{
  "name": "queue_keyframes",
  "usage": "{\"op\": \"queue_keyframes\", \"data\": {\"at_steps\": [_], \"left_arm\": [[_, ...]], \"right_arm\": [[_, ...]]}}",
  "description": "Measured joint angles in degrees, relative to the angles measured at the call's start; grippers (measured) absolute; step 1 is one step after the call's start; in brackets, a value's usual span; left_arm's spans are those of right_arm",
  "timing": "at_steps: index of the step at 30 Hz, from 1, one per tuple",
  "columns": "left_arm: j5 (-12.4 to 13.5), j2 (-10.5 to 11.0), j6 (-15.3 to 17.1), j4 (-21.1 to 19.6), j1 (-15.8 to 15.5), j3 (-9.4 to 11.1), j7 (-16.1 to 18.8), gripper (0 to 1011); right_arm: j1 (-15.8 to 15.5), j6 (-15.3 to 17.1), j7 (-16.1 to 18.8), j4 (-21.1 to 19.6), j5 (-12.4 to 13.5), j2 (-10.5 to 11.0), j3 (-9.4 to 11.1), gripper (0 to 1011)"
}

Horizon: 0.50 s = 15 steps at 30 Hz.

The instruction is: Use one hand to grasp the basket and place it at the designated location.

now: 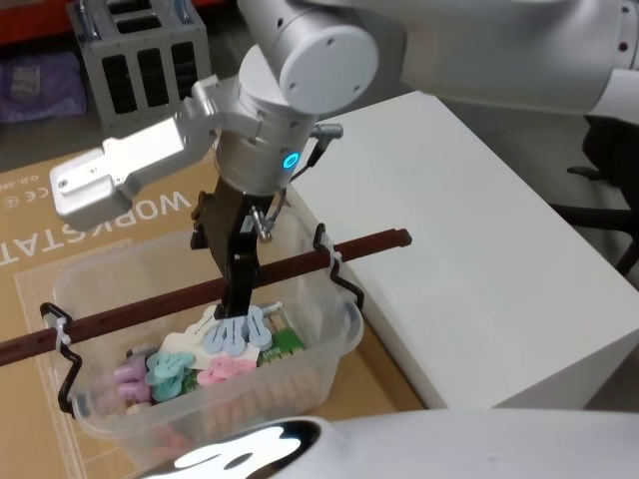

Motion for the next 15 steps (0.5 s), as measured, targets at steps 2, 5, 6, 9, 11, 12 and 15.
{"op": "queue_keyframes", "data": {"at_steps": [2,5,6,9,11,12,15], "left_arm": [[0.0,0.0,0.0,0.0,0.0,0.0,0.0,0],[0.0,0.0,0.0,0.0,0.0,0.0,0.0,0],[0.0,0.0,0.0,0.0,0.0,0.0,0.0,0],[0.0,0.0,0.0,0.0,0.0,0.0,0.0,0],[0.0,0.0,0.0,0.0,0.0,0.0,0.0,0],[0.0,0.0,0.0,0.0,0.0,0.0,0.0,0],[0.0,0.0,0.0,0.0,0.0,0.0,0.0,0]], "right_arm": [[0.2,-0.2,0.0,-0.2,0.6,0.5,0.5,1000],[0.6,-0.7,-0.1,-0.4,1.8,1.3,1.5,1000],[0.7,-0.9,-0.1,-0.5,2.1,1.6,1.8,1000],[1.1,-1.5,-0.2,-0.7,3.2,2.4,2.7,1001],[1.4,-2.0,-0.4,-1.0,4.1,3.2,3.6,1000],[1.5,-2.2,-0.4,-1.2,4.5,3.5,3.9,1001],[2.0,-3.3,-0.5,-1.6,6.7,5.1,5.7,1000]]}}
